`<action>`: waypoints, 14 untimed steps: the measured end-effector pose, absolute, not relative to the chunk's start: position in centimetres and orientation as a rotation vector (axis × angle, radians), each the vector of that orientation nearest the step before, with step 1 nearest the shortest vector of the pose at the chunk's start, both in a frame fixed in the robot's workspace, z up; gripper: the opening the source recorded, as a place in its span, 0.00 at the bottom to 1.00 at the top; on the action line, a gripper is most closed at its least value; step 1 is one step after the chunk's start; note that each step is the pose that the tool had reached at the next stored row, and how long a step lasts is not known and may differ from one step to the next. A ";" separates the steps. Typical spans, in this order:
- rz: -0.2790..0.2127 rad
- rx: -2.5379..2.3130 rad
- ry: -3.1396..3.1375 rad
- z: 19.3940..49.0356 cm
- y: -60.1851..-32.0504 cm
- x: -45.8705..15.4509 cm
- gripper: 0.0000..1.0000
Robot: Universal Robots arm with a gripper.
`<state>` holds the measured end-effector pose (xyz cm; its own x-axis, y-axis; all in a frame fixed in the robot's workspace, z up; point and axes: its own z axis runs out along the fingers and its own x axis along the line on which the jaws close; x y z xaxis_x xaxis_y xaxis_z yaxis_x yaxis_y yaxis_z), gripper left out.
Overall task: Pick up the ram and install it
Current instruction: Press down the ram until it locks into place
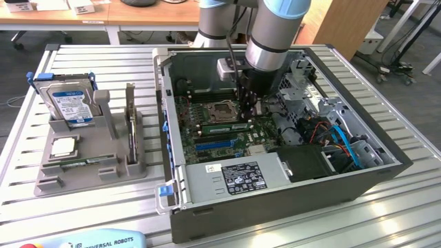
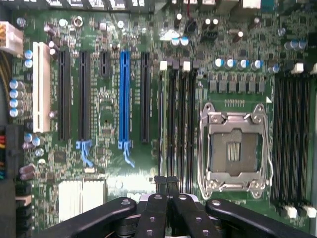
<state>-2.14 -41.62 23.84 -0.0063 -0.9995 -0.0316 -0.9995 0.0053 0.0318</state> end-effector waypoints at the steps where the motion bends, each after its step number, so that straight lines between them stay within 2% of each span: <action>1: -0.070 2.214 -2.227 23.8 -41.6 -2.4 0.10; 14: -0.070 2.214 -2.227 23.8 -41.6 -5.0 0.10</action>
